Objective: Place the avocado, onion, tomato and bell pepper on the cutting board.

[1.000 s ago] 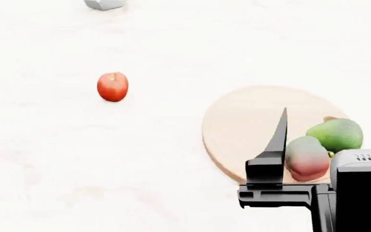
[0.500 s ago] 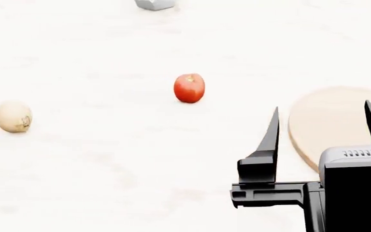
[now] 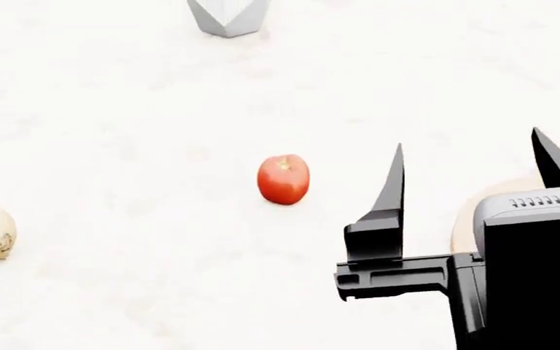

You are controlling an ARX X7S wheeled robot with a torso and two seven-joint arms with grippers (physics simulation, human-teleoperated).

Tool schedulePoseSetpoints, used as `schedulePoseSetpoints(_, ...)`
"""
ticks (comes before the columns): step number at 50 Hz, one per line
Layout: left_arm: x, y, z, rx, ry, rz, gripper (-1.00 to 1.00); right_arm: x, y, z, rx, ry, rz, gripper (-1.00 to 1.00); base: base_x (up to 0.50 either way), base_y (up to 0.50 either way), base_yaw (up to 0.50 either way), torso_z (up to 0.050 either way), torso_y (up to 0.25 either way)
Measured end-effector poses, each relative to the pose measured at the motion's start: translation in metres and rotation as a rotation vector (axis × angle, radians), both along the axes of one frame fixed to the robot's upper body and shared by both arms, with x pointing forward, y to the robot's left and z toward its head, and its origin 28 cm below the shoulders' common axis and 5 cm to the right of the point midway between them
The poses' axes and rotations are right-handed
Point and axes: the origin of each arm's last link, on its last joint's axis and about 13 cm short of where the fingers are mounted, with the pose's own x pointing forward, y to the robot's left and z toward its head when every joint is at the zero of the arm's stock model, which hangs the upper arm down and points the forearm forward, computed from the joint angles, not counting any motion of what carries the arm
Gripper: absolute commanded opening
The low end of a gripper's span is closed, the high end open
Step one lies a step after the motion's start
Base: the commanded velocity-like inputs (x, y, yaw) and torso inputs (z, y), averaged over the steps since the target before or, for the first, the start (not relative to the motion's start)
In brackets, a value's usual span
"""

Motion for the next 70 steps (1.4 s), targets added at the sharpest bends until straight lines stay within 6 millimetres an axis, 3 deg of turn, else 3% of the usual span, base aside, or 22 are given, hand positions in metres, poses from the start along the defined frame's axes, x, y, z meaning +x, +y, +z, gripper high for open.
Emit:
schedulePoseSetpoints(13, -0.001, -0.002, 0.001, 0.0, -0.004, -0.002, 1.0, 0.027, 0.012, 0.021, 0.043, 0.118, 0.213, 1.0, 0.0, 0.0, 0.0, 0.0, 0.0)
schedulePoseSetpoints(29, -0.001, -0.001, 0.0, -0.002, -0.007, 0.008, 1.0, 0.099, 0.038, 0.032, 0.033, 0.254, 0.393, 1.0, 0.0, 0.0, 0.0, 0.0, 0.0)
schedulePoseSetpoints(46, 0.001, 0.004, -0.003, -0.008, -0.003, 0.014, 1.0, 0.161, 0.053, -0.004, 0.006, 0.409, 0.368, 1.0, 0.0, 0.0, 0.0, 0.0, 0.0)
schedulePoseSetpoints(59, -0.002, 0.004, -0.006, -0.014, 0.005, 0.014, 1.0, 0.176, 0.057, -0.039, -0.019, 0.507, 0.345, 1.0, 0.0, 0.0, 0.0, 0.0, 0.0)
schedulePoseSetpoints(70, -0.006, 0.004, -0.006, -0.017, 0.01, 0.015, 1.0, 0.191, 0.058, -0.055, -0.024, 0.551, 0.33, 1.0, 0.0, 0.0, 0.0, 0.0, 0.0)
